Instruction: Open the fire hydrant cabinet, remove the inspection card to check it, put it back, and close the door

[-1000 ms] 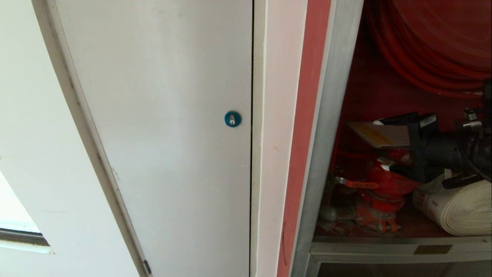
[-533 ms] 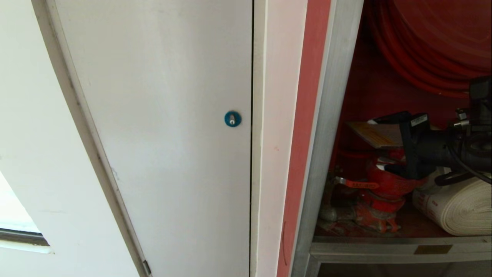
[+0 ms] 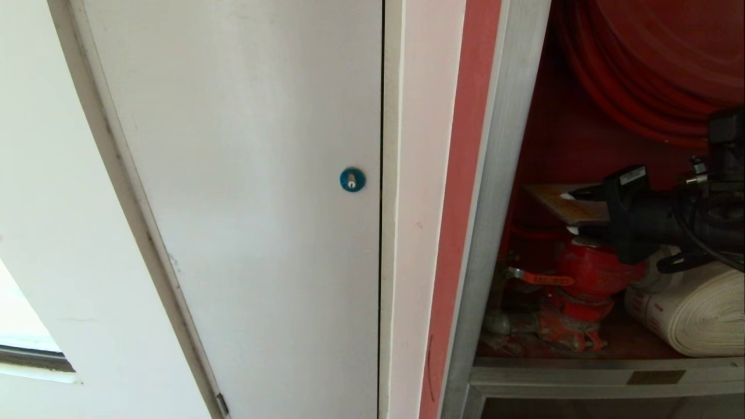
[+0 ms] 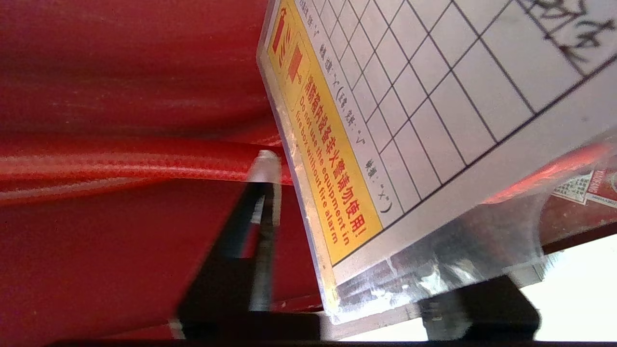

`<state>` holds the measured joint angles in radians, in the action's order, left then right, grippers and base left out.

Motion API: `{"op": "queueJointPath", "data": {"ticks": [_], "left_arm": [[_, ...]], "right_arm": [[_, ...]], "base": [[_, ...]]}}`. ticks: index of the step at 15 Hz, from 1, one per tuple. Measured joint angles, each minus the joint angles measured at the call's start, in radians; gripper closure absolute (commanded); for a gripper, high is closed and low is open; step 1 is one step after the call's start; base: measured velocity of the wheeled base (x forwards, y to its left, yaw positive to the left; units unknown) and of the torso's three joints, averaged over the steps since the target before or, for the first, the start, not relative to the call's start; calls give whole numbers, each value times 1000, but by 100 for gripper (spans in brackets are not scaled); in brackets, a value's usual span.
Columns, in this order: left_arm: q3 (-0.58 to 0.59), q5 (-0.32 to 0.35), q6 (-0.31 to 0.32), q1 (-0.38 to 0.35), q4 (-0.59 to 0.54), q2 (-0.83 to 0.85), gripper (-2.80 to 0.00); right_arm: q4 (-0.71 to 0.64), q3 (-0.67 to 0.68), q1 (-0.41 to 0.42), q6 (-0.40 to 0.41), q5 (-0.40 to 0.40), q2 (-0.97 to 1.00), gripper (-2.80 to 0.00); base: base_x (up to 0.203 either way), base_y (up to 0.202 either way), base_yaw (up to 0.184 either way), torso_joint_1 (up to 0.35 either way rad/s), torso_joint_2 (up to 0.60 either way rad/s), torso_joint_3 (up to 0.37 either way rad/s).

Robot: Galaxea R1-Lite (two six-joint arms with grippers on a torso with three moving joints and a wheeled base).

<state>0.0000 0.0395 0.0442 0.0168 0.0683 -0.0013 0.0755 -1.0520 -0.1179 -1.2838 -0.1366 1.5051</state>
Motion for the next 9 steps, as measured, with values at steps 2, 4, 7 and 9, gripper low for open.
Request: {"op": "queueJointPath", "data": {"ticks": [2,4,7,9], "left_arm": [[0,0,-1,0,0,0,0],[0,0,0,0,0,0,0],[0,0,-1,0,0,0,0],[0,0,0,0,0,0,0]], "right_arm": [[0,-5,-1,1,-1,-1,0],[-9,-5,-2,1,-1,-7,0],[-18,-3,-3,2,-3,-30,0],[-54,-2,-12,2,-5,-61,0]], "base": [[0,0,0,0,0,0],[0,0,0,0,0,0],[0,0,0,0,0,0],[0,0,0,0,0,0]]}}
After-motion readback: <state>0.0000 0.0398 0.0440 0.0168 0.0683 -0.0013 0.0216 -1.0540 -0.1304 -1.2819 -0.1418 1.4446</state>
